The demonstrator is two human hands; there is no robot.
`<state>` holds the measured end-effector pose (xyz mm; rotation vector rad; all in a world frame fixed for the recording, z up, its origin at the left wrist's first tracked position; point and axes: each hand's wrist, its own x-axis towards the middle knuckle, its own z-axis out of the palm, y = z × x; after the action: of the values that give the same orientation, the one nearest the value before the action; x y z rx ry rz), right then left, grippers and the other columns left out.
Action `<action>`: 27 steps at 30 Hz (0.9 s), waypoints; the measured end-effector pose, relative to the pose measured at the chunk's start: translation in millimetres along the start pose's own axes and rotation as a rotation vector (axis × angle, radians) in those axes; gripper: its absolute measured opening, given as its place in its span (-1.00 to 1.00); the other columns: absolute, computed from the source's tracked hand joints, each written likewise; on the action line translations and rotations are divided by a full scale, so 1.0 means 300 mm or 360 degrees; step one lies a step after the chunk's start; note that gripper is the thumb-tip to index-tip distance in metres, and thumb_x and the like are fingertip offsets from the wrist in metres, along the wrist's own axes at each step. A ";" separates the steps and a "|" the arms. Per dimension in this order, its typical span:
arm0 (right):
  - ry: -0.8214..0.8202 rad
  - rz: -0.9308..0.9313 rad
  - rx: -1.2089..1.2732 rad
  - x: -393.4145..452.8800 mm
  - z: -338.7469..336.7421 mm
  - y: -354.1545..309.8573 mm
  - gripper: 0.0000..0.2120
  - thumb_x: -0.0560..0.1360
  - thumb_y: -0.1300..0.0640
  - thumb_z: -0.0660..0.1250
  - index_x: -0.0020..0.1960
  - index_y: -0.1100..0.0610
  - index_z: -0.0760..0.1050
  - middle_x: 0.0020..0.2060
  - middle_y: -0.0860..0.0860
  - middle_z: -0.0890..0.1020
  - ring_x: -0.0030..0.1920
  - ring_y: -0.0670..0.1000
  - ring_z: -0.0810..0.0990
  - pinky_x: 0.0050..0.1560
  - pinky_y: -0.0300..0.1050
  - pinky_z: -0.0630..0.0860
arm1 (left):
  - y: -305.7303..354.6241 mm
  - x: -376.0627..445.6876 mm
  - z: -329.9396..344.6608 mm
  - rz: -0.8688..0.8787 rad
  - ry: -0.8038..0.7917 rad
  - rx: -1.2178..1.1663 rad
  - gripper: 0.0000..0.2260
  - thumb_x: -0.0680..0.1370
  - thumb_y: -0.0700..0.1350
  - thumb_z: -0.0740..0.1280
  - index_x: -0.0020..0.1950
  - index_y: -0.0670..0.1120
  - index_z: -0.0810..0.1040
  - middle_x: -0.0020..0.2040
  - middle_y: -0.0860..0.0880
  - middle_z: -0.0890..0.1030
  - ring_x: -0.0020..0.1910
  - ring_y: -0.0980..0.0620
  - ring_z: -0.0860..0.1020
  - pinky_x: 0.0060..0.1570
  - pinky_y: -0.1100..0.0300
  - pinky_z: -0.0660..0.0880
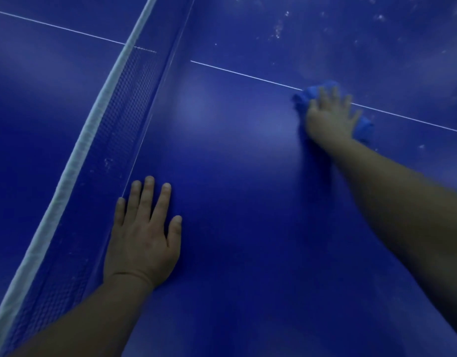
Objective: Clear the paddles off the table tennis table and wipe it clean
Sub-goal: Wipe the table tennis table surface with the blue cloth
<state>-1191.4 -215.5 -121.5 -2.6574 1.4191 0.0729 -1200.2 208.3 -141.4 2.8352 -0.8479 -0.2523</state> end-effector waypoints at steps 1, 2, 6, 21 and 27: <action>-0.0018 0.0249 0.0066 0.034 -0.016 0.048 -0.45 0.65 -0.14 -0.11 0.62 -0.09 0.00 0.62 -0.05 -0.04 0.60 0.17 -0.11 0.50 0.36 -0.18 | -0.001 0.002 -0.001 0.0003 -0.0004 0.0002 -0.42 0.64 0.21 -0.12 0.63 -0.01 0.02 0.63 -0.07 -0.03 0.62 -0.04 -0.11 0.55 0.01 -0.22; -0.0023 0.0414 0.0125 0.044 -0.020 0.058 -0.44 0.64 -0.15 -0.12 0.62 -0.09 -0.01 0.62 -0.04 -0.05 0.60 0.18 -0.13 0.50 0.37 -0.18 | -0.003 0.004 -0.002 0.0010 -0.0008 0.0002 -0.42 0.64 0.22 -0.12 0.63 0.01 0.02 0.63 -0.08 -0.02 0.62 -0.05 -0.10 0.55 -0.01 -0.21; 0.0047 -0.0181 0.0111 -0.135 0.047 -0.177 -0.47 0.66 -0.12 -0.06 0.61 -0.09 0.05 0.62 -0.03 0.01 0.60 0.18 -0.08 0.50 0.38 -0.16 | -0.009 0.003 -0.003 0.0019 -0.0013 0.0021 -0.42 0.63 0.26 -0.11 0.62 0.06 0.01 0.63 -0.11 0.02 0.62 -0.08 -0.08 0.55 -0.01 -0.20; 0.0013 -0.0682 -0.0048 -0.360 0.052 0.250 -0.47 0.62 -0.14 0.01 0.57 -0.08 0.19 0.59 -0.03 0.14 0.58 0.18 0.06 0.48 0.36 -0.05 | 0.000 0.000 -0.002 -0.0001 -0.0058 0.0025 -0.40 0.61 0.31 -0.17 0.62 0.11 0.02 0.64 -0.07 -0.05 0.62 -0.05 -0.13 0.55 0.00 -0.23; -0.0022 -0.0627 -0.0138 -0.016 -0.036 0.332 -0.35 0.53 -0.24 -0.08 0.57 -0.07 0.20 0.59 -0.05 0.14 0.58 0.15 0.07 0.49 0.35 -0.04 | -0.001 0.006 -0.007 -0.0026 -0.0060 0.0045 -0.39 0.60 0.33 -0.19 0.61 0.12 -0.01 0.64 -0.06 -0.06 0.62 -0.03 -0.14 0.54 0.06 -0.28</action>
<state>-1277.0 -267.7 -119.2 -2.9446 0.8829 0.1149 -1198.2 207.8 -139.5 2.8733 -0.8425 -0.2991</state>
